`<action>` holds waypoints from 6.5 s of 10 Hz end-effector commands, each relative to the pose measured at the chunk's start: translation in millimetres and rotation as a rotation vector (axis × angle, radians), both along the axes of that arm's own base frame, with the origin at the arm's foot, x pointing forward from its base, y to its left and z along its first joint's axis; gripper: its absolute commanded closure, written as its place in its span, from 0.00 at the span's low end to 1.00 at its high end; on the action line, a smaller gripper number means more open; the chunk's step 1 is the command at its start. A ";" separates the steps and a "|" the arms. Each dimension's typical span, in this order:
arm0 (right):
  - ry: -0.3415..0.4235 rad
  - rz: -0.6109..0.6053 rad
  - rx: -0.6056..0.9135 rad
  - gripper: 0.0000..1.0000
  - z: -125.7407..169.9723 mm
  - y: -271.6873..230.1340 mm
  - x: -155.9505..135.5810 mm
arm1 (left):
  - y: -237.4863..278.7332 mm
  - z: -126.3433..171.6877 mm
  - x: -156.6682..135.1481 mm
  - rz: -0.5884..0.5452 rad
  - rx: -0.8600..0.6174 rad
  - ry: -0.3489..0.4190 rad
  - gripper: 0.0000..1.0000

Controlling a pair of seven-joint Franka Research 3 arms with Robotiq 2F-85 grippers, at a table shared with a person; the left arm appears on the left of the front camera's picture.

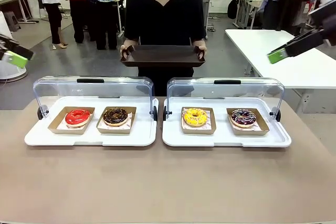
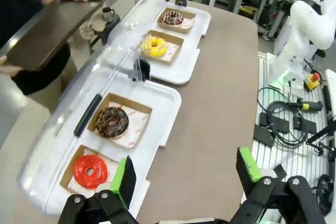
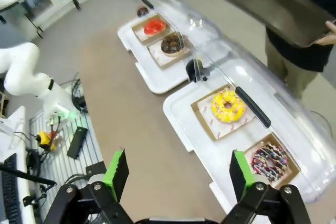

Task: Provide the desired donut to the person.
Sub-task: Pick up and lift the Paper togo box containing the Donut pointed at by the person.

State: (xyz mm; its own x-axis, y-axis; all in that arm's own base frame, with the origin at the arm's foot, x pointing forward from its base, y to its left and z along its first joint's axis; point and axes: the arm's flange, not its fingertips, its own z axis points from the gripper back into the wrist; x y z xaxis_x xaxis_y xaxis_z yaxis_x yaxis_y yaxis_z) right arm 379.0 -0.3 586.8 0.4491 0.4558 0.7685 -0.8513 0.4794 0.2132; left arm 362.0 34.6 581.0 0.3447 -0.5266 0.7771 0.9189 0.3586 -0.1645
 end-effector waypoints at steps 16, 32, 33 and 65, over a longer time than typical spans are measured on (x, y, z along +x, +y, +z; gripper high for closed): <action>-0.109 -0.033 0.007 0.00 -9.7 -154.0 -48.7 | 118.3 -15.0 -35.5 0.207 0.008 0.140 0.00; -0.109 -0.033 0.007 0.00 -9.7 -154.0 -48.7 | 129.4 -3.7 -38.3 0.185 -0.214 0.175 0.00; -0.109 -0.033 0.007 0.00 -9.7 -154.0 -48.7 | 124.9 -6.2 -42.6 0.190 -0.189 0.150 0.00; -0.114 0.341 -0.803 0.00 -49.2 56.0 3.3 | 124.9 -6.2 -42.6 0.190 -0.189 0.150 0.00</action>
